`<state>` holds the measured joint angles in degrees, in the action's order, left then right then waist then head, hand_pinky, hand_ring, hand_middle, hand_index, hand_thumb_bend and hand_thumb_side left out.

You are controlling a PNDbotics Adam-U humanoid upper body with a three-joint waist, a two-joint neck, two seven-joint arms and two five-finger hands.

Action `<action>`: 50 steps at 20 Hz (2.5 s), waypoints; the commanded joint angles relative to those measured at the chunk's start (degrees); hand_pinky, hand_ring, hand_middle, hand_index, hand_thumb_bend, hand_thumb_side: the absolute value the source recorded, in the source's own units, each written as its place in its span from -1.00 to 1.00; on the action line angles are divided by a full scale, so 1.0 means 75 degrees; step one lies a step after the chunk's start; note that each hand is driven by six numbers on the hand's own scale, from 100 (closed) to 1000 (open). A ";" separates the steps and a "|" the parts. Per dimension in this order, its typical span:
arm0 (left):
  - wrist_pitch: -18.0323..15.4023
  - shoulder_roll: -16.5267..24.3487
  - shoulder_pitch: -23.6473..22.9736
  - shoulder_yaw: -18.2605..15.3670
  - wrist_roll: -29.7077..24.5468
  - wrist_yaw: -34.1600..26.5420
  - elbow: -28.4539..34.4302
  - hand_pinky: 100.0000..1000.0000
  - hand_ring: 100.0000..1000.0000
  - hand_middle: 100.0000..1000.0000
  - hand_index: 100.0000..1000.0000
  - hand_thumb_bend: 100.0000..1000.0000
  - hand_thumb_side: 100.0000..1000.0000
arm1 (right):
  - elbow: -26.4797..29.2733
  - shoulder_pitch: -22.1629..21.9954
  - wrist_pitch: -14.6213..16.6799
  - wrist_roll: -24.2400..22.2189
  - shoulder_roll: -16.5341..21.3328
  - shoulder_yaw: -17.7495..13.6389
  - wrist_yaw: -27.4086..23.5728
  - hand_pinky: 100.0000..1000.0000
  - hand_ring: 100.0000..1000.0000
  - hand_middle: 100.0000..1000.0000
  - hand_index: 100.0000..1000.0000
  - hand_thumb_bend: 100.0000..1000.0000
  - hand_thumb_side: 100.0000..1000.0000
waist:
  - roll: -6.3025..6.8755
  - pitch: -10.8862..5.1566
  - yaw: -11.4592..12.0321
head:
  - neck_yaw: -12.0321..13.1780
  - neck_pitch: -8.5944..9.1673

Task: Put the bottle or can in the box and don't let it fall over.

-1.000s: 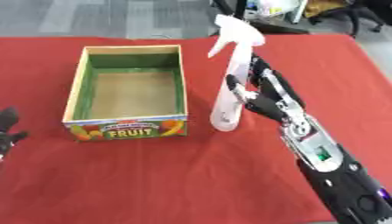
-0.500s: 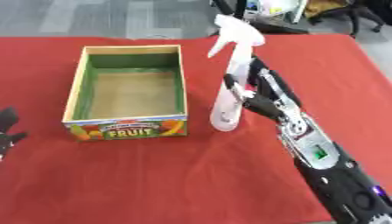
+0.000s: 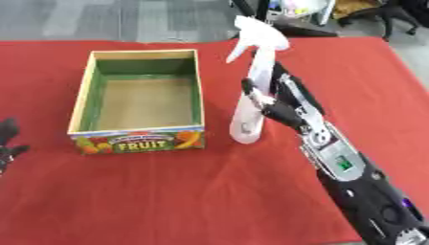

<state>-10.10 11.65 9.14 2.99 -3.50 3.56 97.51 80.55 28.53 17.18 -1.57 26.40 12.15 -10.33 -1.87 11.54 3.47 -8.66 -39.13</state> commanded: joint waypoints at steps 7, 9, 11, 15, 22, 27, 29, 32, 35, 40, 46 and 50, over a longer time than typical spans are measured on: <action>-0.0010 0.0046 0.0076 0.0021 -0.0034 -0.0016 0.0119 0.72 1.00 0.90 0.77 -0.14 0.46 | -0.0089 0.0265 0.0030 -0.0030 0.0050 0.0005 -0.0035 0.68 0.97 1.00 1.00 -0.72 -0.15 | 0.0016 -0.0160 0.0029 | -0.0030 0.0009; -0.0012 0.0046 0.0079 0.0024 -0.0038 -0.0018 0.0120 0.72 1.00 0.90 0.77 -0.14 0.46 | -0.0130 0.0302 0.0025 -0.0020 0.0044 0.0011 -0.0048 0.67 0.96 1.00 1.00 -0.72 -0.15 | 0.0015 -0.0156 0.0035 | -0.0033 0.0009; -0.0010 0.0045 0.0080 0.0025 -0.0040 -0.0017 0.0117 0.72 1.00 0.90 0.77 -0.14 0.46 | -0.0168 0.0339 0.0025 -0.0001 0.0032 0.0018 -0.0078 0.67 0.96 1.00 1.00 -0.72 -0.16 | 0.0015 -0.0154 0.0039 | -0.0039 0.0008; -0.0012 0.0043 0.0082 0.0026 -0.0044 -0.0017 0.0118 0.72 1.00 0.90 0.77 -0.14 0.46 | -0.0249 0.0419 0.0035 0.0033 0.0002 0.0041 -0.0156 0.66 0.94 1.00 1.00 -0.73 -0.15 | 0.0014 -0.0150 0.0046 | -0.0045 0.0012; -0.0012 0.0037 0.0076 0.0025 -0.0044 -0.0015 0.0113 0.72 1.00 0.90 0.78 -0.14 0.46 | -0.0328 0.0531 0.0060 0.0127 -0.0039 0.0052 -0.0188 0.64 0.88 1.00 0.96 -0.74 -0.20 | 0.0014 -0.0153 0.0053 | -0.0054 0.0012; -0.0014 0.0036 0.0074 0.0024 -0.0043 -0.0019 0.0115 0.72 1.00 0.90 0.77 -0.14 0.46 | -0.0378 0.0565 0.0084 0.0375 -0.0052 0.0041 -0.0143 0.50 0.69 0.88 0.86 -0.92 -0.38 | 0.0020 -0.0156 0.0053 | -0.0057 0.0014; -0.0013 0.0033 0.0074 0.0027 -0.0045 -0.0020 0.0113 0.72 1.00 0.90 0.77 -0.14 0.46 | -0.0390 0.0576 0.0087 0.0498 -0.0053 0.0041 -0.0097 0.41 0.61 0.79 0.81 -1.00 -0.48 | 0.0024 -0.0156 0.0052 | -0.0058 0.0015; -0.0013 0.0030 0.0072 0.0025 -0.0045 -0.0019 0.0113 0.72 1.00 0.90 0.77 -0.14 0.46 | -0.0395 0.0586 0.0095 0.0702 -0.0057 0.0032 -0.0025 0.22 0.43 0.63 0.68 -1.00 -0.71 | 0.0030 -0.0155 0.0051 | -0.0060 0.0014; -0.0014 0.0028 0.0070 0.0026 -0.0047 -0.0019 0.0113 0.72 1.00 0.90 0.77 -0.14 0.46 | -0.0405 0.0588 0.0093 0.0950 -0.0064 0.0033 0.0017 0.08 0.28 0.47 0.52 -1.00 -0.94 | 0.0036 -0.0152 0.0051 | -0.0064 0.0009; -0.0013 0.0026 0.0070 0.0027 -0.0046 -0.0020 0.0115 0.72 1.00 0.90 0.77 -0.14 0.46 | -0.0425 0.0596 0.0069 0.1261 -0.0070 0.0046 0.0051 -0.11 0.08 0.22 0.30 -1.00 -1.00 | 0.0043 -0.0146 0.0049 | -0.0064 0.0005; -0.0011 0.0024 0.0073 0.0029 -0.0045 -0.0021 0.0114 0.72 1.00 0.90 0.77 -0.14 0.46 | -0.0459 0.0609 0.0038 0.1551 -0.0081 0.0070 0.0072 -0.32 -0.15 -0.05 0.02 -1.00 -1.00 | 0.0045 -0.0140 0.0053 | -0.0066 0.0001; -0.0010 0.0023 0.0071 0.0030 -0.0045 -0.0024 0.0111 0.72 1.00 0.90 0.77 -0.14 0.46 | -0.0471 0.0613 0.0043 0.1711 -0.0086 0.0093 0.0043 -0.46 -0.32 -0.24 -0.22 -1.00 -1.00 | 0.0040 -0.0143 0.0058 | -0.0067 -0.0002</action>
<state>-10.12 11.61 9.15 3.02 -3.71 3.53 97.51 76.67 32.21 17.48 10.76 24.98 12.97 -10.13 -1.63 11.54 3.90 -8.97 -39.14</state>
